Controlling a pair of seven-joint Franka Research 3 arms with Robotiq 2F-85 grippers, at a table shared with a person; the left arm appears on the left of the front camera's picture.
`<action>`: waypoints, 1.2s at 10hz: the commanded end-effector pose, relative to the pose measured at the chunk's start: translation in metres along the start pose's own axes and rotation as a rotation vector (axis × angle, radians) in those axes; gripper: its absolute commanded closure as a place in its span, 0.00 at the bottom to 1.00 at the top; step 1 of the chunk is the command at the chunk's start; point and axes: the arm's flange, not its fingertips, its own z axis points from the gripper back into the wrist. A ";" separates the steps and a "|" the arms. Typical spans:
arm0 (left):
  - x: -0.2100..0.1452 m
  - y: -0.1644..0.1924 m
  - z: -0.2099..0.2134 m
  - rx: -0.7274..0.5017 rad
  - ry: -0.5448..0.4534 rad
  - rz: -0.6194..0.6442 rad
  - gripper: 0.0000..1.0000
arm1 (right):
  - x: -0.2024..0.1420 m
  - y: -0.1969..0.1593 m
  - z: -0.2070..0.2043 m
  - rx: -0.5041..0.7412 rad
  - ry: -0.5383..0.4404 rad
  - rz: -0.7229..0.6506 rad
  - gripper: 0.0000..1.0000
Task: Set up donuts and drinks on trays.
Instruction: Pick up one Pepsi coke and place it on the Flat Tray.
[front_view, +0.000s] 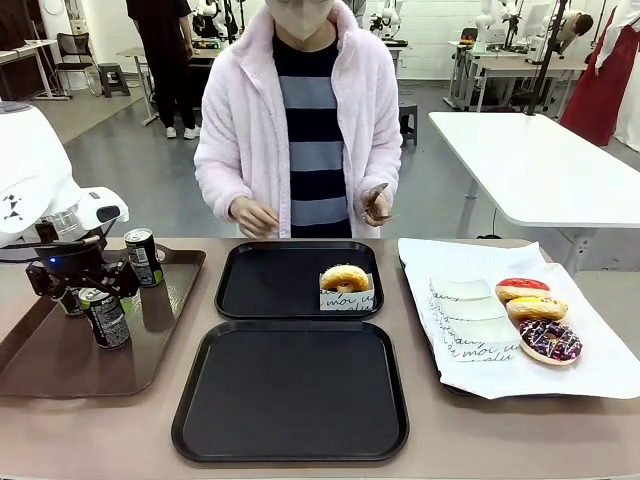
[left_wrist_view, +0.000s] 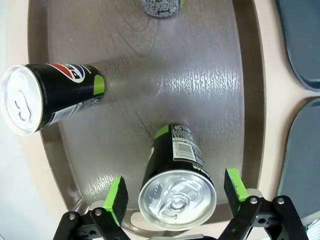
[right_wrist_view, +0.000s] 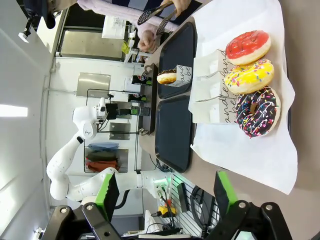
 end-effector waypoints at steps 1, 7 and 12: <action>0.006 -0.001 -0.009 0.037 -0.043 0.066 0.00 | 0.000 0.000 0.000 0.011 -0.003 -0.003 0.00; 0.014 0.003 -0.011 0.060 -0.007 0.088 0.35 | 0.000 0.000 0.000 0.011 -0.003 -0.003 0.00; 0.014 0.001 0.008 0.049 0.070 0.141 0.84 | 0.000 0.000 0.000 0.011 -0.003 -0.003 0.00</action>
